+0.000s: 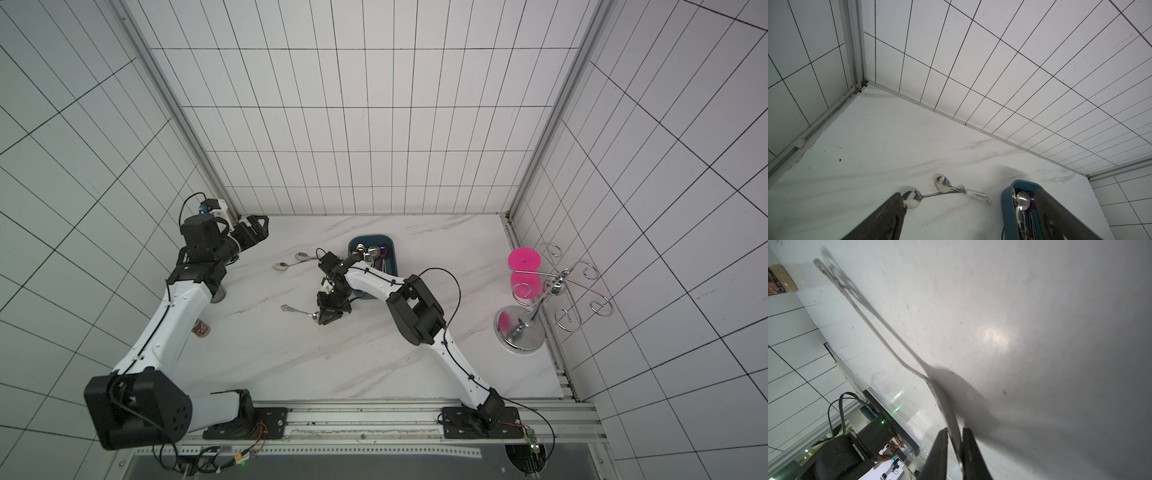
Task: Put the spoon into the storage box
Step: Pick up the spoon from the center of the board.
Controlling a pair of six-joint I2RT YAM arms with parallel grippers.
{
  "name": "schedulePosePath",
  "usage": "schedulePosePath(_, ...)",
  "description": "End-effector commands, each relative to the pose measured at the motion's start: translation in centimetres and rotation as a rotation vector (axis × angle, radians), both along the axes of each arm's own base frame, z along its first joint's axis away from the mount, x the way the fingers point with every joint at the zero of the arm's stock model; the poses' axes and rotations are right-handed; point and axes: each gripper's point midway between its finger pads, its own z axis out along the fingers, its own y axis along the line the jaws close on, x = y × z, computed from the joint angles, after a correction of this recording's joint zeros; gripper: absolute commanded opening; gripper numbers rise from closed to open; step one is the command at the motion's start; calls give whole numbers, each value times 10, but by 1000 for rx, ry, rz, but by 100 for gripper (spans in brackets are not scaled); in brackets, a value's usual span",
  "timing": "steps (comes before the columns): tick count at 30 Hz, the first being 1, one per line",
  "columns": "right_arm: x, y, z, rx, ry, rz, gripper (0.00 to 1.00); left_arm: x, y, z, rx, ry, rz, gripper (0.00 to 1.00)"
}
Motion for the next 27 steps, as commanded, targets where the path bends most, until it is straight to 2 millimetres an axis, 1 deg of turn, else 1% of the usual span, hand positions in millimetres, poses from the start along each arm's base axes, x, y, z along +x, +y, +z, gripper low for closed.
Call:
schedulePosePath(1,6,-6,-10,-32,6,-20,8,-2,-1,6,0,-35,-8,99)
schedulePosePath(3,10,-8,-4,-28,-16,-25,1,-3,-1,7,3,-35,-9,99)
schedulePosePath(4,11,-9,-1,-26,-26,-23,0,-3,0,8,4,-34,-7,99)
schedulePosePath(9,11,-13,20,21,-81,5,0,-4,-5,10,11,-47,-51,99)
schedulePosePath(12,13,-17,41,53,-142,32,0,-5,-10,16,20,-59,-110,99)
schedulePosePath(15,13,-24,58,80,-204,76,0,-7,-20,23,52,-79,-185,99)
schedulePosePath(22,8,-56,96,90,-358,219,0,-22,-62,50,109,-163,-494,97)
schedulePosePath(25,7,-76,106,38,-429,289,0,-27,-71,58,142,-171,-573,94)
schedulePosePath(27,8,-89,113,14,-477,326,0,-28,-72,59,171,-164,-594,93)
